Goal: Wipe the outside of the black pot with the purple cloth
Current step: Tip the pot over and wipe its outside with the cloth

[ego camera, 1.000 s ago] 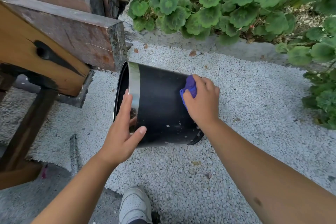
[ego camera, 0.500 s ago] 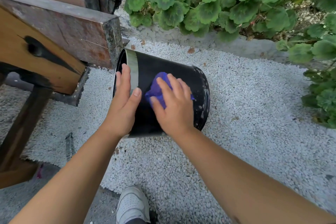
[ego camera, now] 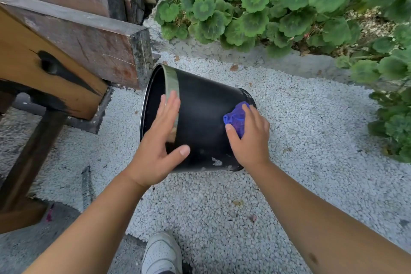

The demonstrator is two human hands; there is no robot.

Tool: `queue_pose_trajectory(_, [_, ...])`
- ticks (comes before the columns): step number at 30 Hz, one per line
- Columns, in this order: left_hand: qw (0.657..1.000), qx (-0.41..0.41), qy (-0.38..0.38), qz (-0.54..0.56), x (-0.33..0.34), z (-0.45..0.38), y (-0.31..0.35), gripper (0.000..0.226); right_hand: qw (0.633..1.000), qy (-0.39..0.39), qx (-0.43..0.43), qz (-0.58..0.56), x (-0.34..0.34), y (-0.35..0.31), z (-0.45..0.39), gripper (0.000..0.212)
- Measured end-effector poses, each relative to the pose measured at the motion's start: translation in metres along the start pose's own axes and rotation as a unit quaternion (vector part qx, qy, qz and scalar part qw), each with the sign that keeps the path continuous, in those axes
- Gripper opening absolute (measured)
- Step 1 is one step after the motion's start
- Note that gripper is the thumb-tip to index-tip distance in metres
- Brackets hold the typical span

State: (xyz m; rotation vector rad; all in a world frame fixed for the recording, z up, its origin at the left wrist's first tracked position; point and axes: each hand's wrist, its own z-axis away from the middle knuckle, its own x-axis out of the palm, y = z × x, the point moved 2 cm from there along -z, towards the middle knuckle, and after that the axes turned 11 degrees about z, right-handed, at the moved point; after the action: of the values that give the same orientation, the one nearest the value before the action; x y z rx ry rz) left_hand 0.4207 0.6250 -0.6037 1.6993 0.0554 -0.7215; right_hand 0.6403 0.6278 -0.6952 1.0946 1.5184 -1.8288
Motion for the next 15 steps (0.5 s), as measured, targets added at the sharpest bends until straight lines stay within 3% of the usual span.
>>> queue_pose_trajectory(2, [0.999, -0.006, -0.014, -0.049, -0.006, 0.013, -0.011, 0.091, 0.999, -0.027, -0.044, 0.007, 0.002, -0.003, 0.003, 0.071])
queue_pose_trajectory(5, [0.998, -0.056, 0.018, -0.02, -0.012, 0.02, -0.018, 0.083, 0.997, -0.022, -0.079, 0.005, 0.004, -0.013, 0.003, 0.063])
queue_pose_trajectory(8, [0.998, -0.055, 0.016, -0.008, -0.008, 0.013, -0.013, 0.077, 0.995, 0.005, -0.081, -0.052, -0.006, -0.038, 0.003, 0.06])
queue_pose_trajectory(15, [0.997, -0.043, 0.042, 0.042, 0.003, -0.016, 0.01, 0.091, 0.972, 0.077, -0.21, -0.075, -0.008, -0.111, 0.032, 0.041])
